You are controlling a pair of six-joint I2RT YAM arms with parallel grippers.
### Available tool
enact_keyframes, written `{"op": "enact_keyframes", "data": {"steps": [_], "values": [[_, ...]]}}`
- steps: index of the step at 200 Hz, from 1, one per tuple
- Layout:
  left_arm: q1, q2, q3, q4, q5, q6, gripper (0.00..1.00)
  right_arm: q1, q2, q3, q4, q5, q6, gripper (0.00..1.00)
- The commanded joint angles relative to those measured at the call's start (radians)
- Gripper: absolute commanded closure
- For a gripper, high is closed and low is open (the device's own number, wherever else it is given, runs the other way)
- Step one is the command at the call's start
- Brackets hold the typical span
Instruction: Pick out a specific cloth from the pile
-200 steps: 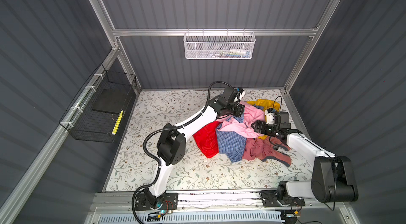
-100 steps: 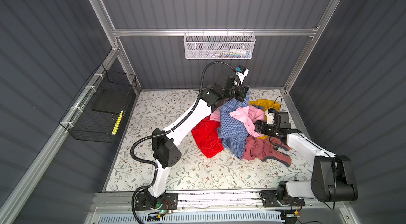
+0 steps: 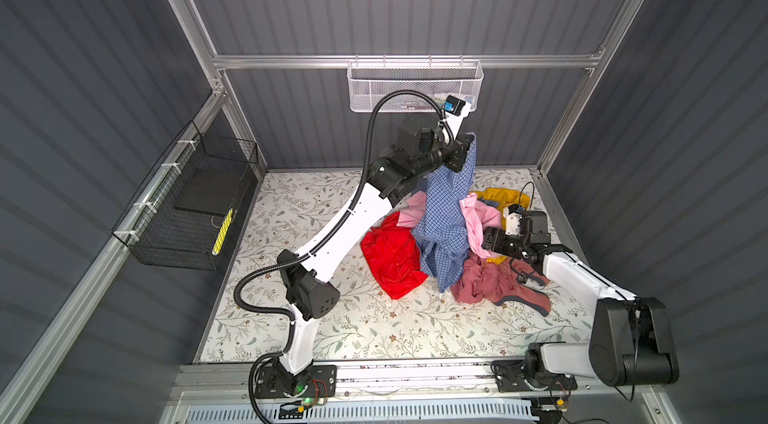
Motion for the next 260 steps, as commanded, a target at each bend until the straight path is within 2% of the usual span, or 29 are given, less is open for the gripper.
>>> {"op": "enact_keyframes", "data": {"steps": [1, 129, 184, 215, 235, 260], "values": [[-0.003, -0.079, 0.056, 0.091, -0.018, 0.067, 1.0, 0.003, -0.019, -0.016, -0.017, 0.019, 0.01, 0.14], [-0.001, -0.236, 0.044, 0.177, -0.282, 0.322, 1.0, 0.002, -0.021, -0.019, -0.017, 0.011, 0.007, 0.12], [-0.001, -0.295, -0.02, 0.21, -0.508, 0.427, 1.0, 0.003, -0.012, -0.008, -0.03, 0.007, -0.002, 0.12], [0.008, -0.35, -0.139, 0.238, -0.653, 0.476, 1.0, 0.002, 0.0, 0.002, -0.039, 0.004, -0.013, 0.12], [0.037, -0.383, -0.218, 0.186, -0.707, 0.449, 1.0, 0.002, 0.01, 0.012, -0.046, -0.003, -0.019, 0.12], [0.093, -0.438, -0.372, 0.114, -0.686, 0.302, 1.0, 0.002, 0.014, 0.018, -0.048, -0.007, -0.021, 0.12]]}}
